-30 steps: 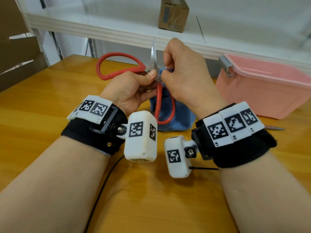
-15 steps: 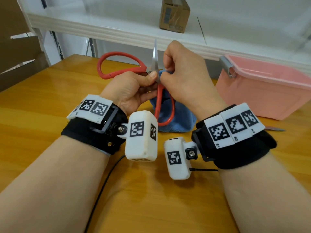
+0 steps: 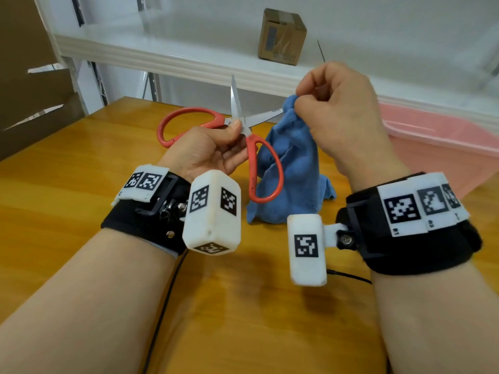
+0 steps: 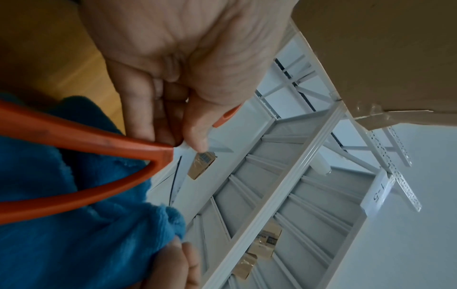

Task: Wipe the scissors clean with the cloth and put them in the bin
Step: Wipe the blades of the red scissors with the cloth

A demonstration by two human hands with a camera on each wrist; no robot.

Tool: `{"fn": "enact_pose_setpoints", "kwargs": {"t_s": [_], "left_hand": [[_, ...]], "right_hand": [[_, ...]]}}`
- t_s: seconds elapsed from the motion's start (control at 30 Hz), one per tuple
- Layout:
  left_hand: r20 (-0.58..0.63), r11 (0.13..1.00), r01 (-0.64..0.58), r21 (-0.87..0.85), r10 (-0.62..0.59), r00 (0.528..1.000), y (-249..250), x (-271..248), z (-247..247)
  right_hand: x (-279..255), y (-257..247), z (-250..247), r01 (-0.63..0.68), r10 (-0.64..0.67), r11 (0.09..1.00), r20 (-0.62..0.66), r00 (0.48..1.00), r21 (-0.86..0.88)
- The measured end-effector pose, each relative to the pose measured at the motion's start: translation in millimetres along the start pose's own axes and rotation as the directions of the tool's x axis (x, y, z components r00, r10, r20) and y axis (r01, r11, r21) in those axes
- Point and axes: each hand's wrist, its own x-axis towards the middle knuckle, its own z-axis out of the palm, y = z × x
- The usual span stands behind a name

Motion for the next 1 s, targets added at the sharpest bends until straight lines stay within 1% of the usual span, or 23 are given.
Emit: {"fn": "enact_pose_setpoints", "kwargs": {"t_s": [0.07,0.17,0.2,0.33,0.4,0.5,0.57,0.63,0.7,0.73,0.8,0.9,0.93,1.0], "left_hand": [[-0.016,0.999,-0.003,-0.033,0.003,1.000,1.1,0.5,-1.1],[-0.006,0.999,0.008,-0.050,-0.008,1.000,1.3,5.1,-6.4],[0.011,0.999,0.011,-0.040,-0.011,1.000,1.6,5.1,-7.0],[0.011,1.000,0.025,0.005,-0.025,1.000,2.0,4.6,-7.3],[0.003,1.000,0.014,0.009,-0.014,1.000,1.4,4.5,-6.0],[-0.021,1.000,0.007,0.017,-0.007,1.000,1.2,5.2,-6.0],[-0.026,0.999,-0.007,-0.039,0.006,1.000,1.1,7.3,-9.6],[-0.016,0.997,-0.016,-0.070,0.015,1.000,0.6,4.6,-6.7],[0.015,0.999,-0.042,-0.001,0.042,0.999,-0.8,2.5,-3.5],[0.012,0.997,-0.067,0.050,0.066,0.998,-2.3,0.6,-2.0],[0.047,0.994,-0.061,0.091,0.057,0.997,-5.7,-1.4,0.6],[0.056,0.985,-0.030,0.170,0.021,0.998,-5.7,-5.2,3.8],[0.040,0.980,-0.035,0.198,0.027,0.999,-6.0,-5.8,5.0],[0.048,0.968,-0.063,0.244,0.053,0.997,-7.2,-5.5,6.8]], "right_hand": [[0.7,3.8,-0.7,-0.013,0.013,0.999,0.023,1.000,-0.034],[1.6,7.5,0.4,0.006,0.000,0.989,0.045,0.999,-0.146],[1.6,7.1,0.9,0.018,-0.009,0.984,0.054,0.999,-0.176],[0.0,4.3,3.2,0.070,-0.042,0.963,0.110,0.993,-0.259],[-1.6,0.9,3.5,0.074,-0.038,0.964,0.143,0.989,-0.255],[-4.3,-5.9,4.2,0.107,-0.064,0.973,0.203,0.977,-0.206],[-5.3,-7.7,5.4,0.151,-0.096,0.966,0.255,0.962,-0.208],[-5.8,-7.7,6.8,0.181,-0.125,0.961,0.260,0.957,-0.207],[-6.9,-7.5,8.6,0.183,-0.140,0.966,0.230,0.963,-0.182],[-7.6,-7.4,10.0,0.191,-0.151,0.965,0.216,0.965,-0.178],[-9.6,-8.0,13.3,0.214,-0.173,0.957,0.208,0.963,-0.198],[-12.2,-8.1,17.3,0.229,-0.177,0.946,0.225,0.958,-0.229],[-13.2,-7.8,18.6,0.223,-0.171,0.947,0.226,0.959,-0.232],[-14.8,-7.3,21.6,0.206,-0.155,0.949,0.219,0.963,-0.238]]}}
